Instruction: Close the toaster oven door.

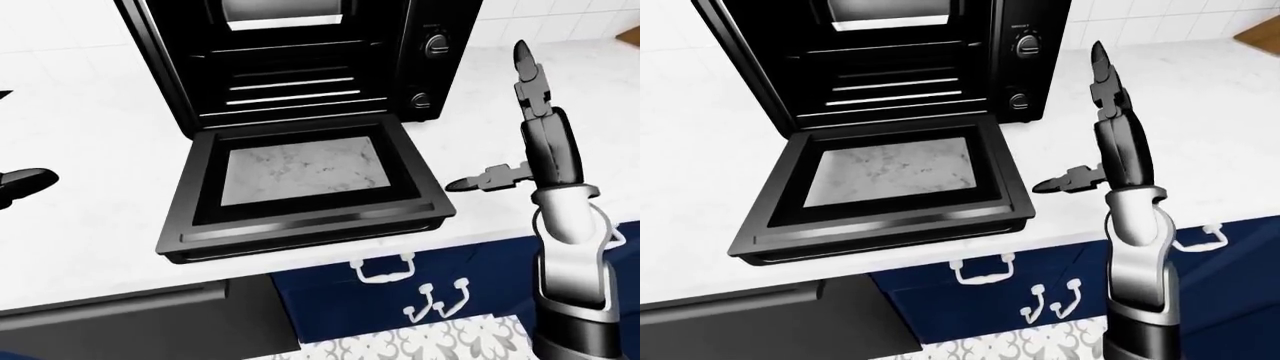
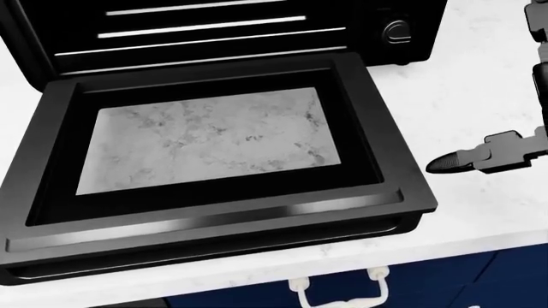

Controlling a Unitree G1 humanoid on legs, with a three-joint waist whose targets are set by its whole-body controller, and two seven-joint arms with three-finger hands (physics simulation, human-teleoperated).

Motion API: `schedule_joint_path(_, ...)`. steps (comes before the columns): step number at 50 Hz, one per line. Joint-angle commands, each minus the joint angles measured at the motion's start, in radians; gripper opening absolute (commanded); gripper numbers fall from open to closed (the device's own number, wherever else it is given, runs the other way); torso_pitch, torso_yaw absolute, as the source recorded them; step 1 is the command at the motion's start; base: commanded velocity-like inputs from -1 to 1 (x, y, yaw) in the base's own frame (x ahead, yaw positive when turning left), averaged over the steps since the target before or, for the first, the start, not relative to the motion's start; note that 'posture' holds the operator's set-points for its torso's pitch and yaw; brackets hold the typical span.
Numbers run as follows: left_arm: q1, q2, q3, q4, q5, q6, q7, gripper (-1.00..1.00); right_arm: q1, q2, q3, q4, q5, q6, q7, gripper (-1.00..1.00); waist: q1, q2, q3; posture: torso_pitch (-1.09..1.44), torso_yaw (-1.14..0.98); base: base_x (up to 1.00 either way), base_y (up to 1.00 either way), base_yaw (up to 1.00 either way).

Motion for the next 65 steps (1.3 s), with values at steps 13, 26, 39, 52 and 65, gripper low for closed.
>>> schedule_joint_path(13, -0.021, 0.034, 0.02, -0.025, -0.006, -0.028, 0.002, 1.0, -0.002, 0.013, 0.003, -0.027, -0.009, -0.054, -0.012, 1.0, 0.0, 0.005, -0.022, 0.0, 0.0, 0.0, 0.0, 0.0)
schedule_joint_path(26, -0.019, 0.037, 0.025, -0.026, -0.009, -0.025, 0.004, 1.0, 0.009, 0.057, 0.035, -0.052, -0.006, -0.047, -0.012, 1.0, -0.001, 0.007, -0.022, 0.0, 0.0, 0.0, 0.0, 0.0)
schedule_joint_path(39, -0.016, 0.038, 0.029, -0.023, -0.011, -0.03, 0.002, 1.0, -0.011, 0.132, 0.118, -0.021, -0.057, -0.079, -0.04, 1.0, -0.006, 0.012, -0.025, 0.0, 0.0, 0.0, 0.0, 0.0)
schedule_joint_path(52, -0.014, 0.043, 0.033, -0.018, -0.013, -0.032, 0.002, 1.0, -0.107, 0.15, 0.135, -0.054, -0.001, 0.04, -0.052, 1.0, -0.009, 0.019, -0.022, 0.0, 0.0, 0.0, 0.0, 0.0)
schedule_joint_path(65, -0.015, 0.048, 0.036, -0.011, -0.015, -0.032, 0.002, 1.0, -0.197, 0.161, 0.158, -0.026, 0.034, 0.093, -0.075, 1.0, -0.012, 0.022, -0.017, 0.0, 0.0, 0.0, 0.0, 0.0)
